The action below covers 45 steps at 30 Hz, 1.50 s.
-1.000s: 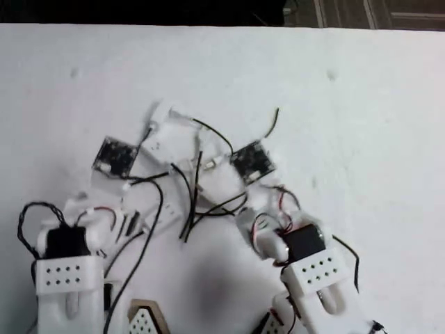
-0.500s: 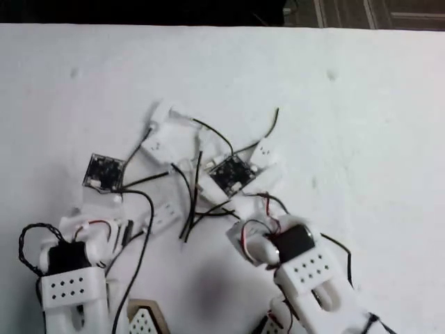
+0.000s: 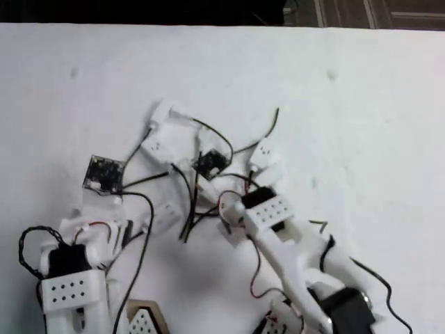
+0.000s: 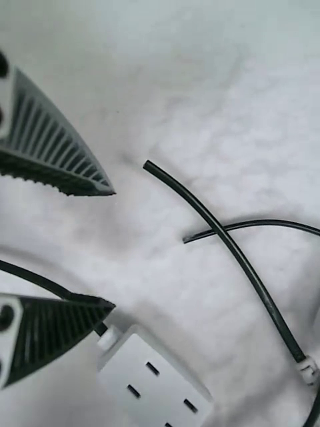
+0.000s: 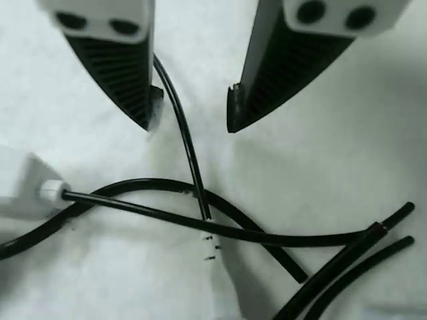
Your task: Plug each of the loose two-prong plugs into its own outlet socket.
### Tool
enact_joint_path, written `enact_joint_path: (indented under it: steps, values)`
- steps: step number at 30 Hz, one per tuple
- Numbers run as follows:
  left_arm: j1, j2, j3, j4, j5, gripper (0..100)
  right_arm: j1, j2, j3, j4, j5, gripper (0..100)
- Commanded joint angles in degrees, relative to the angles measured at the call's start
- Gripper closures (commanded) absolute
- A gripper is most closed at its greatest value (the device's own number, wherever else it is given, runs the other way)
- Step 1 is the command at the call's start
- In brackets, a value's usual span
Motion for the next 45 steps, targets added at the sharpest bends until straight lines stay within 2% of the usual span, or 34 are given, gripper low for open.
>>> enact_joint_path:
  steps: [1, 3, 11, 24, 29, 33, 37, 41, 45]
  values:
    - [-0.3, -2.1, -0.1, -0.6, 0.6, 75, 2.9, 2.4, -2.3, -3.5, 0.5, 88.9]
    - [-0.3, -2.5, 0.0, -0.5, 0.6, 75, 4.4, 3.2, -2.3, -5.1, 0.6, 98.1]
    - [-0.3, -2.5, 0.0, -0.5, 0.5, 75, 11.9, -1.1, -2.5, -2.4, 6.0, 98.1]
    - [0.0, -2.6, 0.9, -1.0, 0.6, 75, 21.3, -42.2, -2.8, 20.3, 11.1, 98.1]
    - [0.0, -2.6, 0.9, -1.0, 0.6, 75, 24.7, -52.6, -8.1, 28.3, 11.2, 98.1]
    - [0.0, -2.6, 1.0, -1.0, 0.7, 75, 29.6, -54.1, -13.9, 34.2, 11.6, 98.1]
    - [0.0, -2.6, 1.0, -1.0, 0.7, 75, 38.4, -54.0, -15.8, 36.6, 17.8, 98.1]
    - [0.0, -2.6, 1.1, -1.0, 0.7, 75, 45.9, -54.2, -15.8, 36.5, 17.9, 98.1]
    - [0.0, -2.6, 1.1, -1.0, 0.6, 75, 49.0, -54.5, -17.0, 36.1, 16.0, 98.1]
